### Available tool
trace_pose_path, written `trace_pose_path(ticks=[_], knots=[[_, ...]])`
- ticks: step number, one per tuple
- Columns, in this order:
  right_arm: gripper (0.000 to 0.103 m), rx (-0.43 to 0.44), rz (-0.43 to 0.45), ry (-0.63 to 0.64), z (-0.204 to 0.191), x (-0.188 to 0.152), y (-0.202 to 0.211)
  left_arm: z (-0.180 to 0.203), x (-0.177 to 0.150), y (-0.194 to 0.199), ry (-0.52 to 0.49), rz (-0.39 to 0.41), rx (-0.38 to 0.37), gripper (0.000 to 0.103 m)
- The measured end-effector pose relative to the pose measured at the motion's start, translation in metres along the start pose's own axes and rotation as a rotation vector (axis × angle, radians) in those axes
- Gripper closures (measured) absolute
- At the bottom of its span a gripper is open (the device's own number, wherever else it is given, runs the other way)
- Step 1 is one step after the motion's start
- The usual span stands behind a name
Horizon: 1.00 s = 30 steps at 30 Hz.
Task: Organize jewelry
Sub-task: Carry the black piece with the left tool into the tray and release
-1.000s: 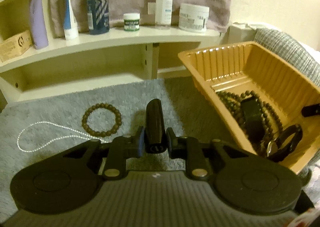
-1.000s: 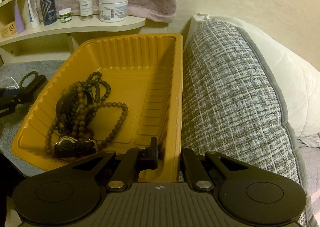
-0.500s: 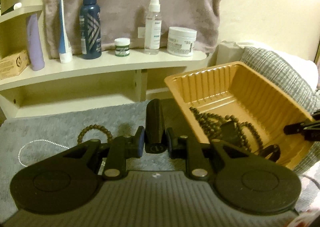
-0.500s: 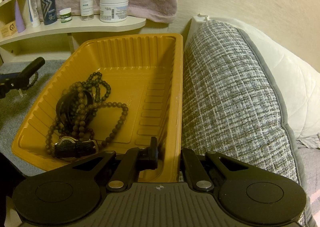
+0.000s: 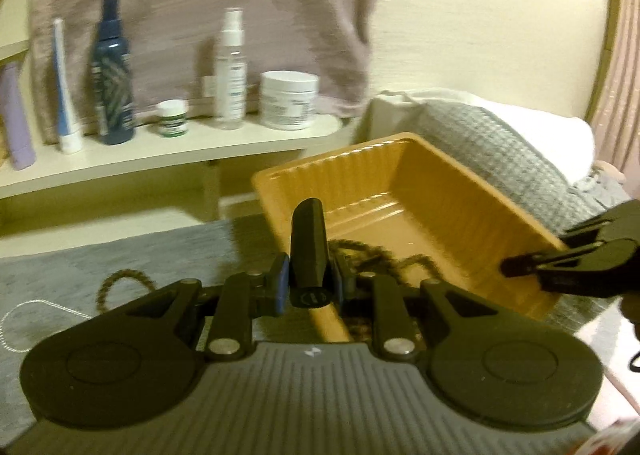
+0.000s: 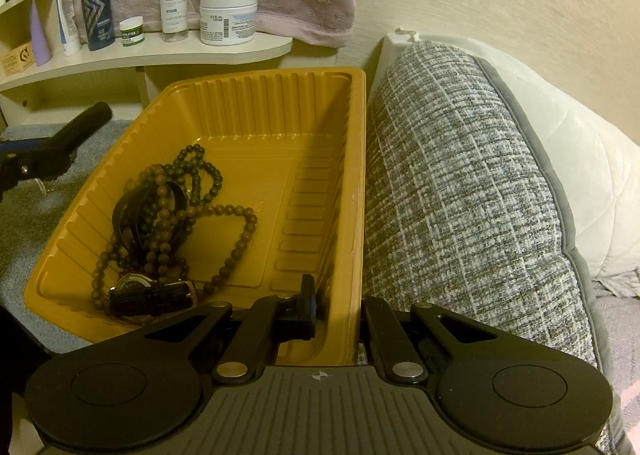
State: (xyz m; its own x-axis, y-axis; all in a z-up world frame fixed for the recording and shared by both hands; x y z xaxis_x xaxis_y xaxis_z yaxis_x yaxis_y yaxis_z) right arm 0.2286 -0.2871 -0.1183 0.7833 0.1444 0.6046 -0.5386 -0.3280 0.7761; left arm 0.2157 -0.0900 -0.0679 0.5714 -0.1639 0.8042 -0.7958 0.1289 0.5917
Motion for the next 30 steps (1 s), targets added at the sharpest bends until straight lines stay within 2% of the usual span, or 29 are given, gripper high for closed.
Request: trace_pose_path(ticks=[15,26,28,30], knots=[[0.098,0.001,0.001,0.0,-0.001,0.0,0.0,0.057,-0.006,0.01,-0.094,-0.011,-0.176,0.083],[0.098,0.001,0.001,0.001,-0.001,0.0,0.0,0.064,-0.01,0.006,-0.123,-0.034,-0.199,0.083],[0.098,0.0,-0.001,0.0,-0.001,0.0,0.0,0.063,-0.01,0.005,-0.123,-0.032,-0.192,0.077],[0.098,0.001,0.001,0.001,-0.001,0.0,0.0,0.061,-0.01,0.006,-0.117,-0.027,-0.186,0.077]])
Point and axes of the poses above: each gripper's, at about its wrist camera, not at the fingertips, and y roughly against the way its jaws point, z to its right, x to its top, the point moved 7 cm from there along -y, roughly the way its jaws point, and after that the axes turned 15 degrees about x, right-handed, at the moved point
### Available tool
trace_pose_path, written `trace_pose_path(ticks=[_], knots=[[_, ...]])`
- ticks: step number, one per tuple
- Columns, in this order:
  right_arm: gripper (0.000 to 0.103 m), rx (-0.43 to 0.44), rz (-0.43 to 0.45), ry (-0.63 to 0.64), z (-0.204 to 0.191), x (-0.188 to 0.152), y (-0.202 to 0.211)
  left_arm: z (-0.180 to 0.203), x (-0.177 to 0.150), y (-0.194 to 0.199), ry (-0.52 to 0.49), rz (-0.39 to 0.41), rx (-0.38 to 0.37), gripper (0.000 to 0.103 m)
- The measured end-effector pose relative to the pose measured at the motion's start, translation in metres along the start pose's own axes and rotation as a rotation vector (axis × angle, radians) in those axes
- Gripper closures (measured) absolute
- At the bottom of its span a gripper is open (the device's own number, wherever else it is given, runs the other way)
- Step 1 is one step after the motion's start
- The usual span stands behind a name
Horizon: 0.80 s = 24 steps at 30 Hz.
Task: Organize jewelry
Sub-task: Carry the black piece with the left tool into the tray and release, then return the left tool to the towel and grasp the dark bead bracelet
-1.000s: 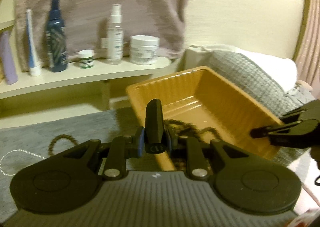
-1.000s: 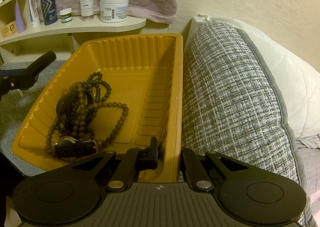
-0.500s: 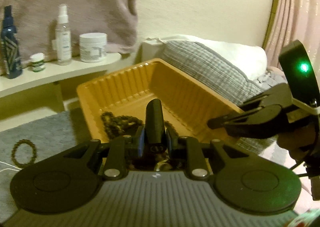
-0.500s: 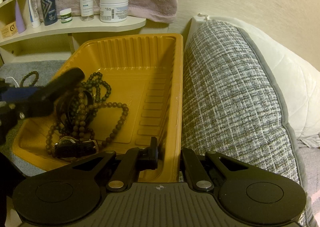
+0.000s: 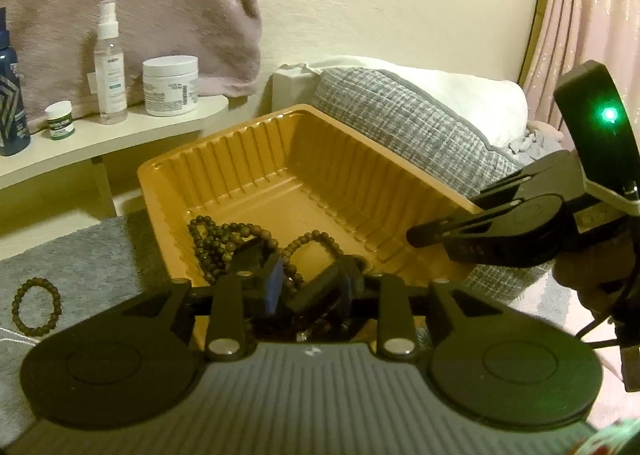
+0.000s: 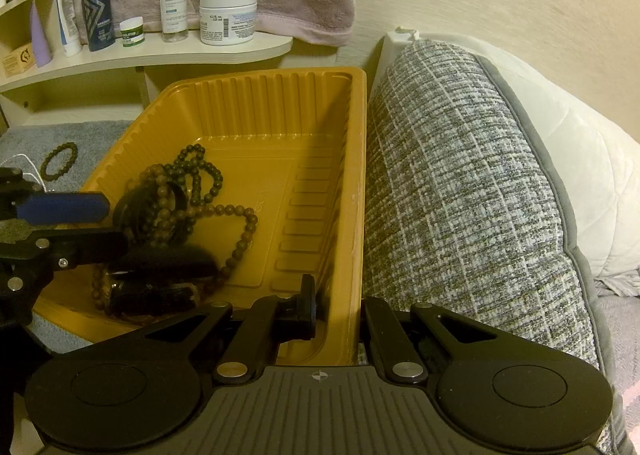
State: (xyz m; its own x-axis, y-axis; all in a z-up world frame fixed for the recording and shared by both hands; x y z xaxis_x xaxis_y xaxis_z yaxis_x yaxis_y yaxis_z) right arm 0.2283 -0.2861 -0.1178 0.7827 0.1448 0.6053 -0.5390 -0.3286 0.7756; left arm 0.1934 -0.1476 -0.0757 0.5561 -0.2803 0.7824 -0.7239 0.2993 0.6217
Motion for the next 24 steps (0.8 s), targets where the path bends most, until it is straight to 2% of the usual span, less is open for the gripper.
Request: trace_pose_path(ticks=[12,24], knots=[[0.098,0.0,0.0,0.0,-0.001,0.0,0.0,-0.028,0.001,0.008,0.051,0.024,0.073,0.077],[0.098,-0.002,-0.001,0.002,-0.001,0.0,0.0,-0.114,-0.03,0.019,0.122,-0.007,0.301,0.077]])
Point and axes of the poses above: each gripper's, at about its wrist camera, not at the fingertips, and y roughly against the way its jaws point, z to its right, x to its top, the point moved 7 cm from there along -y, roughly the way its jaws point, and after that the axes turned 15 degrees about x, right-handed, at the moved point
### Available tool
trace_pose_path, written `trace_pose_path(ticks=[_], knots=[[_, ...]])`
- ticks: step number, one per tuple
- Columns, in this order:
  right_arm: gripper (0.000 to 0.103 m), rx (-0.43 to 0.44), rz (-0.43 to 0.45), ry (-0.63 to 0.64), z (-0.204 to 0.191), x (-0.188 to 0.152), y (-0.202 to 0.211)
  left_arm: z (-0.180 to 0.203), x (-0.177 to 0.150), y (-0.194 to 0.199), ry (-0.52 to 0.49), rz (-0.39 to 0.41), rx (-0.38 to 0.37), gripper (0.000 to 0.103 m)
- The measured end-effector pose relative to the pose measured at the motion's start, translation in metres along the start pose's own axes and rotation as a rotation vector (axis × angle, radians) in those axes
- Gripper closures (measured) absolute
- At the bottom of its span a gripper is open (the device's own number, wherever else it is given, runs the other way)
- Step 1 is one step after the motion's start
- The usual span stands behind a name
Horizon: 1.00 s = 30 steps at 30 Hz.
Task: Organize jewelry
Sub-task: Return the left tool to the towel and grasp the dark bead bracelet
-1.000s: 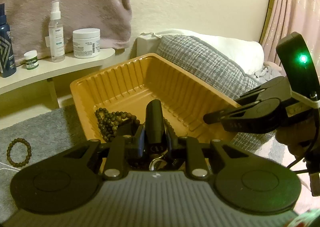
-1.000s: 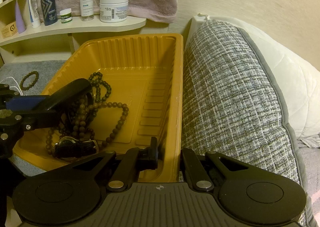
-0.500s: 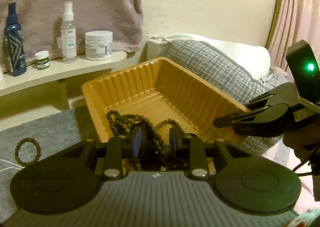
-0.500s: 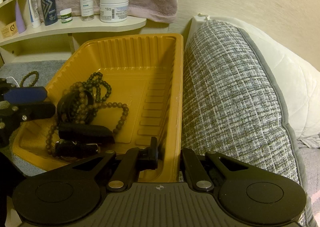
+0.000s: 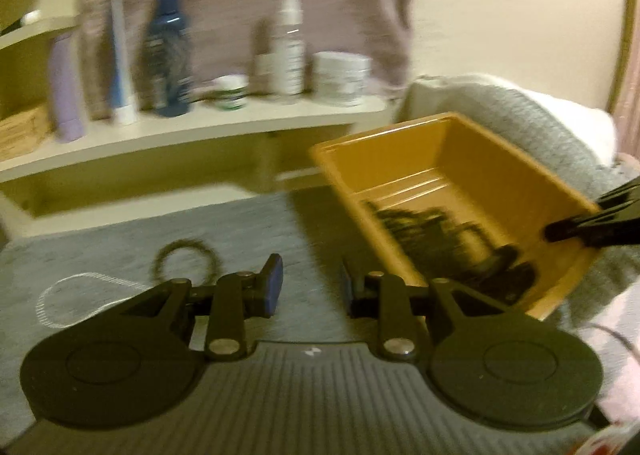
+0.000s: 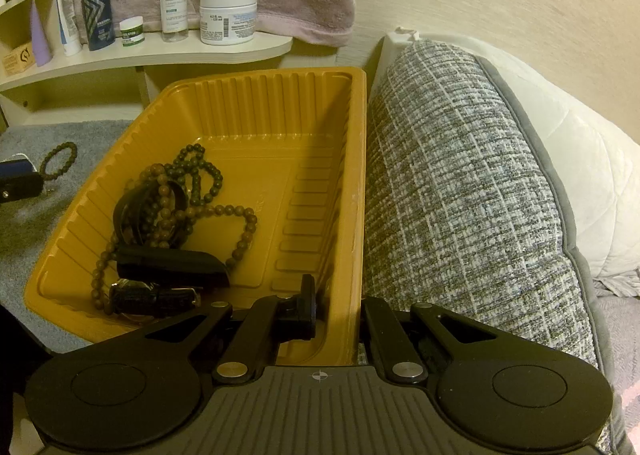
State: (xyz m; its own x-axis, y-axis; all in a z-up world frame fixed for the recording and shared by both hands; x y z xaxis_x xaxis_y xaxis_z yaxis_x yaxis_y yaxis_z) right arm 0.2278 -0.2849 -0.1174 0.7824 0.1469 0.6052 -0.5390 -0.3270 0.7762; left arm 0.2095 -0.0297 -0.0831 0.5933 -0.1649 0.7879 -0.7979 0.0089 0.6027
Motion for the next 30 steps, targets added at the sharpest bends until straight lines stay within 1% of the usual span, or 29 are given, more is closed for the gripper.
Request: trace_pose_path(ticks=[4,7,9,12,17,22,24,28,30], knots=[[0.098,-0.001,0.0,0.001,0.0,0.0,0.0,-0.029,-0.008,-0.007,-0.023,-0.004,0.083,0.077],[0.098,-0.001,-0.001,0.001,0.0,0.0,0.0,-0.047,-0.011,-0.015,-0.036,-0.019,0.123,0.077],[0.098,-0.001,0.0,0.001,0.0,0.0,0.0,-0.053,-0.011,-0.021,-0.062,-0.014,0.141,0.077],[0.098,-0.001,0.0,-0.001,0.0,0.0,0.0,-0.055,-0.01,-0.03,-0.099,-0.014,0.138,0.077],[0.098,0.0,0.003,-0.005,0.002,0.0,0.0,-0.046,-0.008,-0.048,-0.153,-0.01,0.116,0.077],[0.098,0.001,0.003,-0.006,0.003,-0.001,0.0,-0.035,-0.009,-0.064,-0.202,-0.034,0.1,0.084],[0.098,0.001,0.003,-0.006,0.003,-0.001,0.0,-0.034,-0.009,-0.07,-0.21,-0.04,0.103,0.085],[0.098,0.002,0.003,-0.01,0.003,-0.001,0.0,-0.033,-0.01,-0.079,-0.231,-0.066,0.106,0.093],[0.098,0.002,0.003,-0.012,0.003,-0.002,0.0,-0.032,-0.013,-0.082,-0.239,-0.081,0.105,0.094]])
Point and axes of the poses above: each gripper's, at about its wrist camera, not at the fingertips, and y roughly against the way its jaws point, z to its right, x to its top, the point moved 7 cm from there along -y, roughly the way its jaws point, and after that the axes turned 15 degrees about x, right-handed, at the moved point
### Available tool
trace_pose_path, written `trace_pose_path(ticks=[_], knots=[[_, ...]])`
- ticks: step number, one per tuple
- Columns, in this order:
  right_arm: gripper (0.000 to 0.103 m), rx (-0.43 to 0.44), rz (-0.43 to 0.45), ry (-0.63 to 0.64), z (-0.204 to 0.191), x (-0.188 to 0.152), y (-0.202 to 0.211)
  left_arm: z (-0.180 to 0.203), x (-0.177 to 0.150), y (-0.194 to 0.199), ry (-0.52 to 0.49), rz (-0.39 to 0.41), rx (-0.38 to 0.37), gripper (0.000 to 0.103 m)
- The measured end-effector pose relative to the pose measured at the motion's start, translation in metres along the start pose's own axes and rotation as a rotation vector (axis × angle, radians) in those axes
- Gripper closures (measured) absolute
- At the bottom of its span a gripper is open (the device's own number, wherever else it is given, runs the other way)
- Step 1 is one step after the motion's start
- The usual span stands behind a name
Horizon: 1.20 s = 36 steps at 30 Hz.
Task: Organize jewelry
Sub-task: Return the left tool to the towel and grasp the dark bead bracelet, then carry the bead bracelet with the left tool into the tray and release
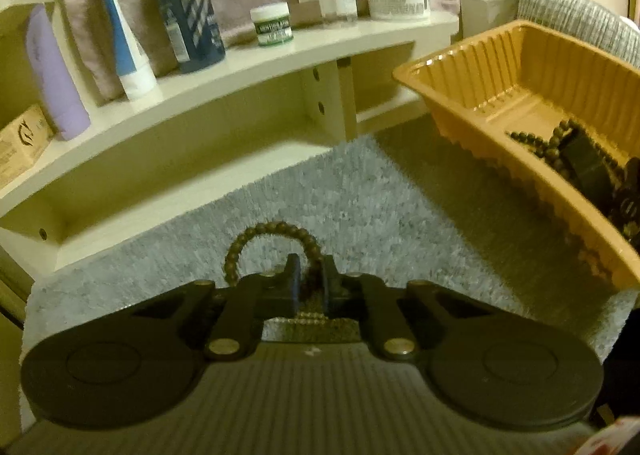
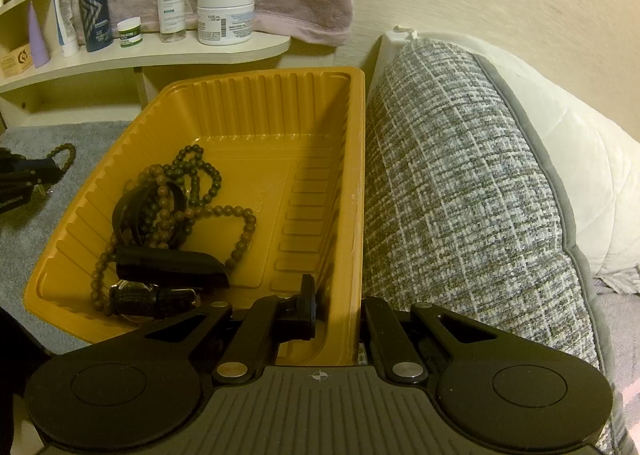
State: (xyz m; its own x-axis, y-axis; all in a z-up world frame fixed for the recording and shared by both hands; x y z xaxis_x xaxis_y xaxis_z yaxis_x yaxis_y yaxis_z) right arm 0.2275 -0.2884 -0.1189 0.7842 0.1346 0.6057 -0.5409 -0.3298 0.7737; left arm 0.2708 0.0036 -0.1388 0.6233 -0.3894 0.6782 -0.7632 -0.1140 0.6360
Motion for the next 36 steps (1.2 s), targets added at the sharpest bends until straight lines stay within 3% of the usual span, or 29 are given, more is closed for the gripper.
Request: trace_pose_path(ticks=[5,17,26,36], knots=[[0.098,0.0,0.0,0.0,0.0,0.0,0.0,-0.001,0.002,0.002,-0.007,0.0,-0.005,0.098],[0.098,-0.002,0.0,0.004,0.0,0.001,0.0,-0.023,0.042,0.043,0.034,0.112,-0.014,0.098],[0.098,-0.002,0.001,0.008,-0.001,0.001,0.0,-0.014,0.076,0.081,0.087,0.185,-0.098,0.098],[0.098,-0.002,0.001,0.009,-0.001,0.002,0.0,0.027,0.097,0.111,0.09,0.24,-0.21,0.098]])
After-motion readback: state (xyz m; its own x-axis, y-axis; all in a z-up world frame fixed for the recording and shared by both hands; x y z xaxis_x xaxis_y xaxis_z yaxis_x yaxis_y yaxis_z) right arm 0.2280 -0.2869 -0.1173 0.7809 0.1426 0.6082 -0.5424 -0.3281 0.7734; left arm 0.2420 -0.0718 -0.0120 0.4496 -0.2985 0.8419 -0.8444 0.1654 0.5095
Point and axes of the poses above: each gripper's, at about its wrist camera, not at the fingertips, and y roughly against the way its jaws point, z to its right, x to its top, the point moved 7 cm from there along -y, roughly the way its jaws point, and after that the axes turned 15 degrees about x, right-handed, at the moved point
